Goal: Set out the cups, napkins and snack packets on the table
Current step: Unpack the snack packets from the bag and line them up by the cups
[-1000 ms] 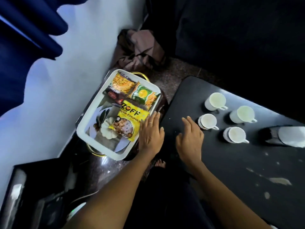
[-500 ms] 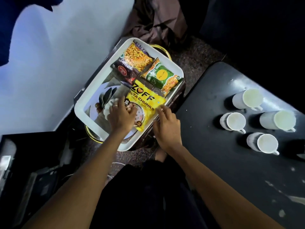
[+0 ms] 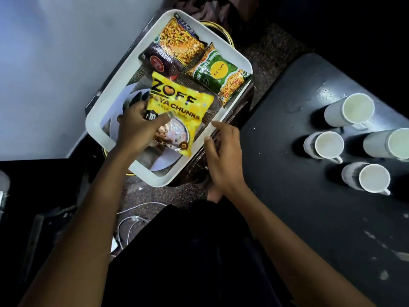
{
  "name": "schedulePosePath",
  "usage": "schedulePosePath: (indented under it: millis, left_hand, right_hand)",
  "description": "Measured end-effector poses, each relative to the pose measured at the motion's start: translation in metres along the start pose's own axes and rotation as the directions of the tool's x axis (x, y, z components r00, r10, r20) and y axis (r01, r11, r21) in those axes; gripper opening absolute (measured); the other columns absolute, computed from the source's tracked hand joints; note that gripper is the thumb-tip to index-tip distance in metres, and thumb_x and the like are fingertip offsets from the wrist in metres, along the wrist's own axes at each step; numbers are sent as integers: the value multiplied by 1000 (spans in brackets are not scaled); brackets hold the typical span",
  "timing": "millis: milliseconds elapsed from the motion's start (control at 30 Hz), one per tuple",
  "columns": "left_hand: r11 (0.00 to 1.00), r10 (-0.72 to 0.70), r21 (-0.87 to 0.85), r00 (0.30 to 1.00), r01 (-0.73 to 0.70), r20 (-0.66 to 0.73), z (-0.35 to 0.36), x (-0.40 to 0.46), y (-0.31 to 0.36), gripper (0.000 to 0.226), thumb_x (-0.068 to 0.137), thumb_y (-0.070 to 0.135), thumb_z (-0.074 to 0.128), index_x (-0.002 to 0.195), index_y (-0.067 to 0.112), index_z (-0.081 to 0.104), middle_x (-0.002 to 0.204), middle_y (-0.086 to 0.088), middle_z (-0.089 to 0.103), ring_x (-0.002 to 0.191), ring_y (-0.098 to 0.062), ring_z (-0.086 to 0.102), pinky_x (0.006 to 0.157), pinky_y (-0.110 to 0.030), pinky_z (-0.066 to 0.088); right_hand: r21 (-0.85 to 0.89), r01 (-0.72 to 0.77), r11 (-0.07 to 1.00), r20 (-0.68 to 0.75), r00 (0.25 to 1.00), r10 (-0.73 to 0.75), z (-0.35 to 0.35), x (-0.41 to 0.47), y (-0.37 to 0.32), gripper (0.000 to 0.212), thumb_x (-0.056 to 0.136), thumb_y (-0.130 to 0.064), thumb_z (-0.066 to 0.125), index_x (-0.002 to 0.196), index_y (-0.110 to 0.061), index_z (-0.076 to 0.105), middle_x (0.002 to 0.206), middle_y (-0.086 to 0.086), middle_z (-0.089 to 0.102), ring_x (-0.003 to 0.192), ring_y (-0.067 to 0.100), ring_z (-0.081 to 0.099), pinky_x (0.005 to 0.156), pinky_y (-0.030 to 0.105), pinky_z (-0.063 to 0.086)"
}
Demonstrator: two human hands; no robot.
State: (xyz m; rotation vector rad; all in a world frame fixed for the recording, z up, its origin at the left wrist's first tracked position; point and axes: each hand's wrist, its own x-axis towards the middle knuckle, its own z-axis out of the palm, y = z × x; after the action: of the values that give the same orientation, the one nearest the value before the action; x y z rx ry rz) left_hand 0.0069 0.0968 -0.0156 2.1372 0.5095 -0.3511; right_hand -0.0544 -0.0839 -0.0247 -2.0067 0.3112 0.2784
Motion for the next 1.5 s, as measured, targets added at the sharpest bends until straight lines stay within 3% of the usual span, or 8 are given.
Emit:
schedulePosePath:
  millis: [133, 300, 567, 867, 1033, 1133, 1300, 1500]
  left_hand:
    - [983, 66, -168, 998, -68, -13, 5, -28, 15, 36, 80, 31, 73, 114, 21, 62, 101, 12, 70, 90, 5, 65, 75, -15, 54]
    - [969, 170, -208, 972, -135, 160, 35, -61, 28, 19, 85, 25, 68, 98, 36, 59, 84, 40, 65, 83, 22, 60, 74, -4, 51]
    - [976, -6, -176, 817, 131, 577, 77, -73, 38, 34, 79, 63, 59, 97, 36, 70, 96, 15, 75, 92, -4, 71, 81, -28, 53]
    - [968, 170, 126, 933, -219, 317, 153, -109, 32, 42, 79, 68, 53, 65, 28, 52, 58, 13, 58, 59, -5, 59, 52, -25, 38]
    - [927, 225, 213, 912, -309, 344, 190, -127, 25, 57, 84, 70, 42, 100, 20, 65, 91, -5, 74, 88, -31, 67, 65, -32, 46]
    - [926, 215, 204, 889, -317, 405, 208, -130, 20, 52, 91, 60, 40, 119, 19, 54, 107, -9, 71, 98, -33, 65, 79, -42, 52]
    - [898, 211, 235, 834, -371, 510, 234, -128, 6, 58, 96, 39, 46, 146, 16, 28, 142, -13, 47, 127, -31, 45, 102, -41, 39]
    - [602, 390, 474, 754, -643, 528, 246, -137, -12, 71, 96, 33, 44, 152, 16, 3, 162, -2, 6, 149, -24, 10, 119, -40, 14]
  right_hand:
    - [403, -231, 885, 154, 971, 183, -12, 2, -8, 54, 92, -42, 53, 137, -19, 35, 110, -10, 53, 97, 0, 54, 75, 10, 46]
    - [579, -316, 752, 168, 948, 269, -24, 4, -10, 57, 87, -44, 62, 130, -11, 45, 127, 9, 61, 108, 21, 65, 88, 39, 56]
    - [545, -165, 822, -74, 967, 244, -57, -25, 25, 22, 89, -16, 62, 107, -3, 63, 99, 9, 72, 92, 22, 71, 80, 36, 59]
    - [709, -284, 646, -93, 870, 484, -80, -67, 79, 34, 87, -38, 63, 113, -16, 64, 110, 5, 72, 99, 23, 70, 90, 47, 54]
    - [575, -247, 780, -461, 690, 558, -75, -81, 107, 36, 89, -52, 54, 101, -19, 50, 85, -13, 65, 73, -14, 60, 67, 5, 46]
    - [486, -283, 827, -544, 642, 540, -75, -81, 124, 32, 93, -48, 49, 104, -19, 40, 81, -17, 58, 65, -16, 56, 54, 0, 37]
    - [391, -403, 827, -457, 695, 555, -86, -84, 155, 42, 93, -26, 50, 128, -10, 34, 113, -1, 53, 94, 13, 55, 74, 20, 37]
    - [-95, -482, 871, -532, 764, 365, -87, -102, 169, 52, 88, -20, 53, 136, -11, 38, 139, 10, 41, 125, 26, 40, 98, 43, 33]
